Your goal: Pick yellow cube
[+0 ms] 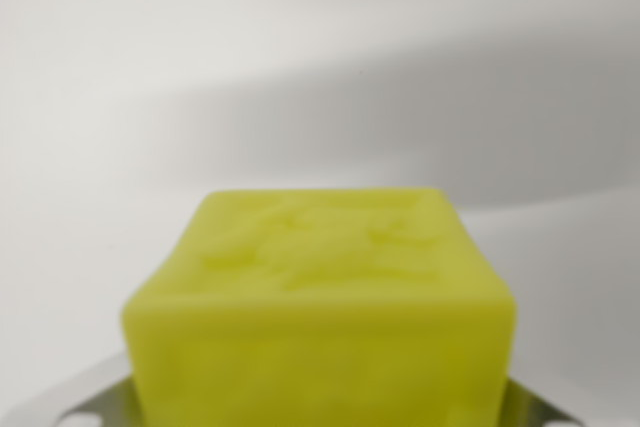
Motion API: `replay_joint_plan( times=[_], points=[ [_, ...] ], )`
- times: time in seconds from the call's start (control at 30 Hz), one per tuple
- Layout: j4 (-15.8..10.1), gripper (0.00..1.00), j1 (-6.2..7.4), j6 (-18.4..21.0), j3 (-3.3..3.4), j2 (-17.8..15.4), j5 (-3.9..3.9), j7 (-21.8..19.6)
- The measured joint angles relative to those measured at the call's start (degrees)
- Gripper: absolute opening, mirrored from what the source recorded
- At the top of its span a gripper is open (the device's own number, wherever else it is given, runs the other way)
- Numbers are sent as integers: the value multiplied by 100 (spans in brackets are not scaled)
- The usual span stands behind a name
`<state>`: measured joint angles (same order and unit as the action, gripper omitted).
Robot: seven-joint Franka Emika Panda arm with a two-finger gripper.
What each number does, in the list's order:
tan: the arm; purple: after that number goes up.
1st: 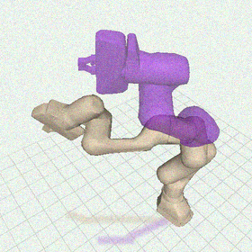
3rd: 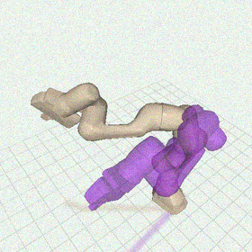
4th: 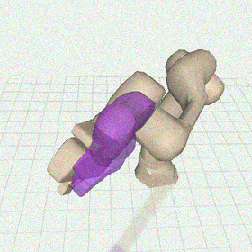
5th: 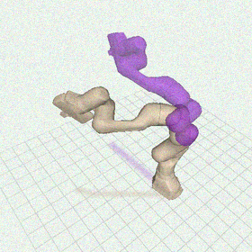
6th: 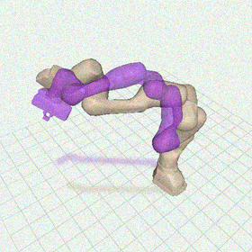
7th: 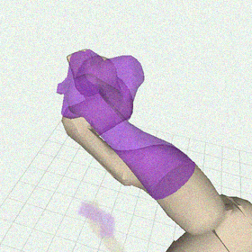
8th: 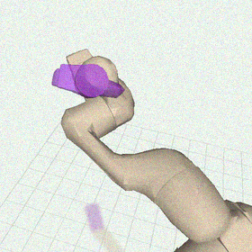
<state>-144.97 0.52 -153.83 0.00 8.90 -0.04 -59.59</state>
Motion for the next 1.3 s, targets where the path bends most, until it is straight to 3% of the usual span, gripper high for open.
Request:
replay_joint_plan(
  times=[1.3],
  points=[
    [74, 0, 0, 1019, 0, -940, 1, 0]
  ],
)
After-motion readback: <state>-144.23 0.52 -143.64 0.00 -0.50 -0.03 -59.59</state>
